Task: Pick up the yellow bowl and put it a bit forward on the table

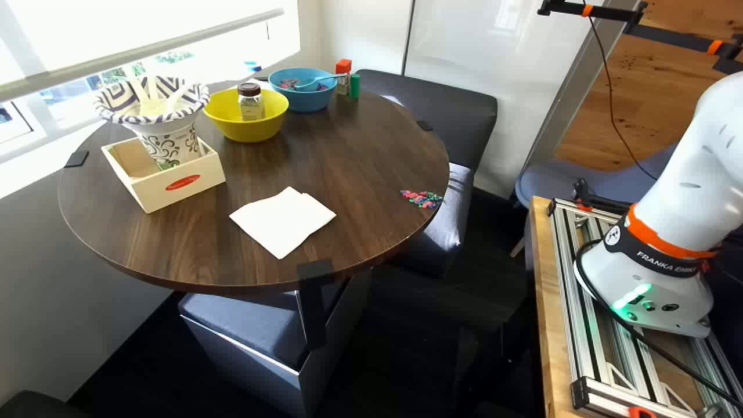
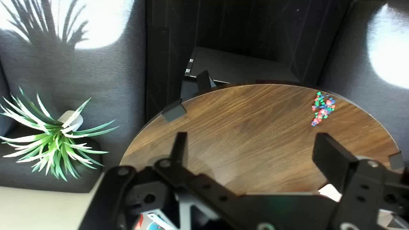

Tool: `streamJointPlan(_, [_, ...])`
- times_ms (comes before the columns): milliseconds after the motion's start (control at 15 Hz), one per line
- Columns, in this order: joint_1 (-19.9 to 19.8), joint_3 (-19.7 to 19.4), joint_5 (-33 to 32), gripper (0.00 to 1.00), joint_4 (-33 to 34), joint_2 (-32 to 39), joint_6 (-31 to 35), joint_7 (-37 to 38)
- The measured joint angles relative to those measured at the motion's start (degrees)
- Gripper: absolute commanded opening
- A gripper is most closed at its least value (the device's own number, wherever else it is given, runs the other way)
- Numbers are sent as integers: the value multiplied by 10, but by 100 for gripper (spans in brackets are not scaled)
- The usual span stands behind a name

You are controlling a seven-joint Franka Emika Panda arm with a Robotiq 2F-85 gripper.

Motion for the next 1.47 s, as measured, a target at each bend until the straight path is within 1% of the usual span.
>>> streamJointPlan(267, [1,0,1,100,0,0,3,0])
streamJointPlan(400, [6,1,14,100,0,8,22,27])
streamJointPlan(467, [10,2,32,100,0,17,41,52])
streamJointPlan(600, [24,9,81,100,-1,56,104,113])
streamJointPlan(733, [37,24,129,100,2,110,175,172])
streamJointPlan(867, [47,43,175,100,17,183,246,228])
streamJointPlan(1000, [56,56,198,100,48,258,301,288])
streamJointPlan(1067, [57,62,213,100,70,297,314,307])
streamJointPlan(1133, [56,66,216,100,84,320,317,309])
streamJointPlan(1200, [54,69,216,100,88,328,317,309])
streamJointPlan(1467, [48,70,216,100,85,311,317,307])
